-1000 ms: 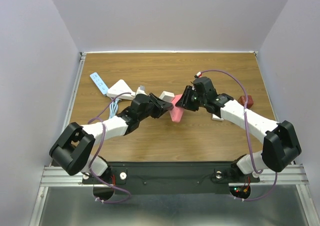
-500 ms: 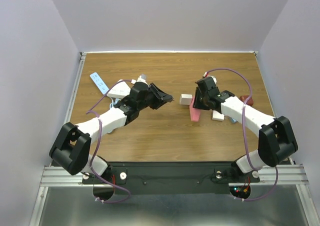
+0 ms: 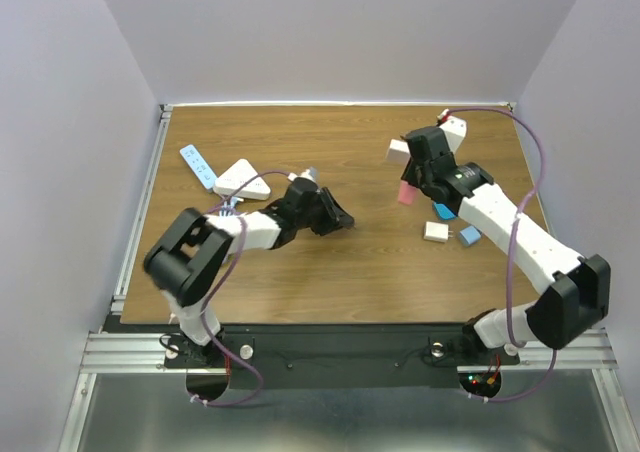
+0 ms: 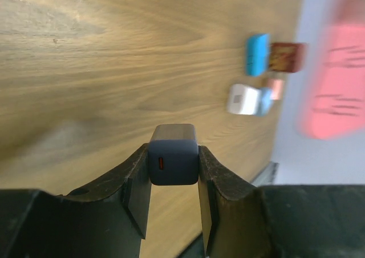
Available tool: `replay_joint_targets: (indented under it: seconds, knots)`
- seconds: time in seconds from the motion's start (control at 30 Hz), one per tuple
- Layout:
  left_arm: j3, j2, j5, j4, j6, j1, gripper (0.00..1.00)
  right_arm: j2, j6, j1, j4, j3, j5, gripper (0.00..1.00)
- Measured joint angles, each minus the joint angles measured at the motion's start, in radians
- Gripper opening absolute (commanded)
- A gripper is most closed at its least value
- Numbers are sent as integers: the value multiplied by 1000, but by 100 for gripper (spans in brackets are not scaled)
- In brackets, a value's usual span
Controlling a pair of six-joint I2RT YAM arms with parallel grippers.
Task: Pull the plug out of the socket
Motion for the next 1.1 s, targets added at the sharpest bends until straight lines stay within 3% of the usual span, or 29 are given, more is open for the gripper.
replay_joint_targets:
  seconds: [0.17,0.27,0.4,0.47,0.5,0.57,0.8,0.83,0.87,1.0,1.1]
  knots:
    - [170,244,27,8,56,-65,0,-85,27,-5,-37,41,84,0]
    - [349,394,49,31,67,-110,0,-124,42,-7,-70,41,102,0]
    - [520,516,84,53,63,-151,2,-149,53,-7,-94,34,103,0]
    - [610,578,109,61,55,-169,16,-162,60,-7,-102,21,101,0]
    - [661,618,126,76,49,-178,30,-169,65,-7,-110,12,101,1]
    - [736,690,151,86,32,-196,48,-174,68,-8,-121,4,99,0]
    - [827,776,212,127,-18,-225,89,-181,76,-8,-134,-5,97,0]
    - [827,776,215,139,-27,-227,89,-183,76,-8,-134,-5,95,0]
    - [827,774,217,147,-28,-228,99,-185,76,-8,-134,-5,94,0]
    - [808,749,211,149,-14,-229,99,-192,82,-8,-134,-5,92,0]
    - [705,676,187,138,7,-222,99,-196,85,-8,-134,-6,92,0]
